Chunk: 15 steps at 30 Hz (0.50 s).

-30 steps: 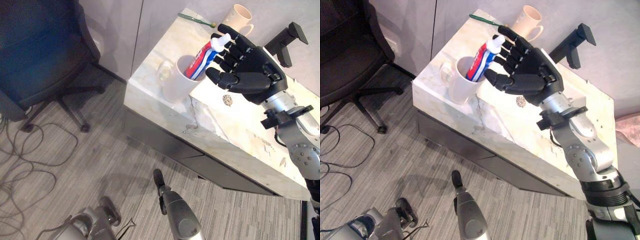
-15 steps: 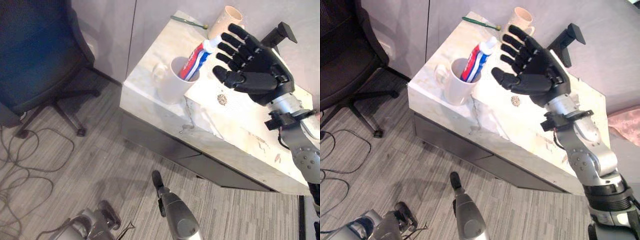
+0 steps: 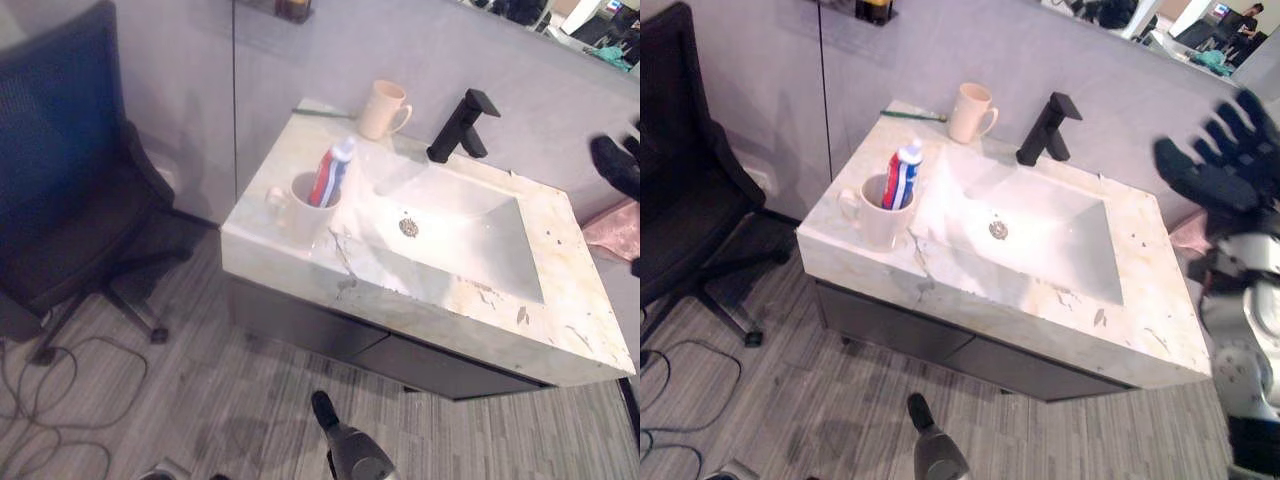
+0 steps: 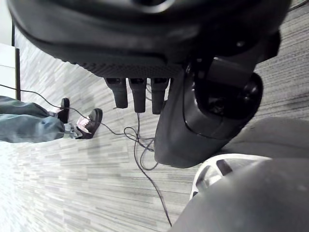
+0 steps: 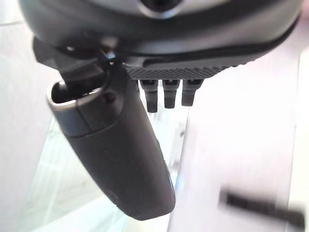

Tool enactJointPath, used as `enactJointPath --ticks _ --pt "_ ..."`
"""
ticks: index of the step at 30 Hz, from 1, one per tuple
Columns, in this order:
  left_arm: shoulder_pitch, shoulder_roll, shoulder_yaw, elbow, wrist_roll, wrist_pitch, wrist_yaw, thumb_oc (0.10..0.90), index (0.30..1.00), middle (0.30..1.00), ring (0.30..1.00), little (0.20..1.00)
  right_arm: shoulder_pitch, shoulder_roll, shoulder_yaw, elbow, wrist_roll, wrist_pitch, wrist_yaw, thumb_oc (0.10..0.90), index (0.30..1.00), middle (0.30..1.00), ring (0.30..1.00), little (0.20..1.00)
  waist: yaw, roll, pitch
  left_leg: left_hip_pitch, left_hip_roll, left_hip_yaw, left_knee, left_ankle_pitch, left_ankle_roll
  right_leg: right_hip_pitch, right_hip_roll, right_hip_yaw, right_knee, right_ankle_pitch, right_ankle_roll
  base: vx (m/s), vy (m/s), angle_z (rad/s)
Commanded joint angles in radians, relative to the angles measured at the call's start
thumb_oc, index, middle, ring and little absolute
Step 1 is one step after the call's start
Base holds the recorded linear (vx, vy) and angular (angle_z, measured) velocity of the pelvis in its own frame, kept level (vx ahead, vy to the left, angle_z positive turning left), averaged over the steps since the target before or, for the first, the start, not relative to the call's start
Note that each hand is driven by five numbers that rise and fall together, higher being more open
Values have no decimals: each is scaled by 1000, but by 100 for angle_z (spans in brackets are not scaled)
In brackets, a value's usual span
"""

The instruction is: Organize the bathroom.

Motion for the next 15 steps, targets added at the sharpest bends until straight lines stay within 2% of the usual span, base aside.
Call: enactJointPath --ticks 1,3,5,7,10,11,15 --pt "-3 -124 112 -9 -125 -7 -82 800 900 900 900 900 39 -63 -218 190 -238 -90 -199 800 900 900 900 900 -22 27 -17 185 -16 -3 -168 34 -17 11 19 21 76 -70 31 56 51 1" --pt "8 -127 121 1 -143 -40 -80 800 900 900 900 900 109 -44 -266 281 -273 -94 -242 800 900 900 900 900 -33 35 -29 202 -28 0 -190 43 -20 17 20 28 70 -63 32 49 36 -4" --pt "15 -124 123 6 -155 -69 -90 800 900 900 900 900 130 -35 -280 302 -276 -85 -260 800 900 900 900 900 -35 38 -35 209 -33 1 -200 49 -22 19 21 32 68 -61 32 38 36 -4" --pt "36 -130 155 12 -144 -110 -88 800 900 900 900 900 184 24 -300 367 -253 -55 -342 800 900 900 900 900 -40 50 -53 236 -49 8 -237 60 -24 23 24 42 61 -56 32 36 45 0" --pt "55 -129 173 28 -111 -144 -100 800 900 900 900 900 205 75 -300 421 -210 -71 -384 800 900 900 900 900 -40 58 -66 250 -58 10 -258 71 -26 28 24 45 54 -52 31 18 22 -2" --pt "79 -130 186 38 -76 -188 -117 800 900 900 900 900 214 143 -290 468 -115 -81 -444 800 900 900 900 900 -38 69 -75 263 -63 11 -277 77 -27 33 25 48 47 -50 29 20 37 -4" --pt "111 -134 221 55 -7 -279 -132 800 900 900 900 900 230 314 -224 614 6 -125 -542 800 900 900 900 900 -32 84 -90 284 -73 11 -303 83 -26 42 25 59 31 -40 25 10 28 9"
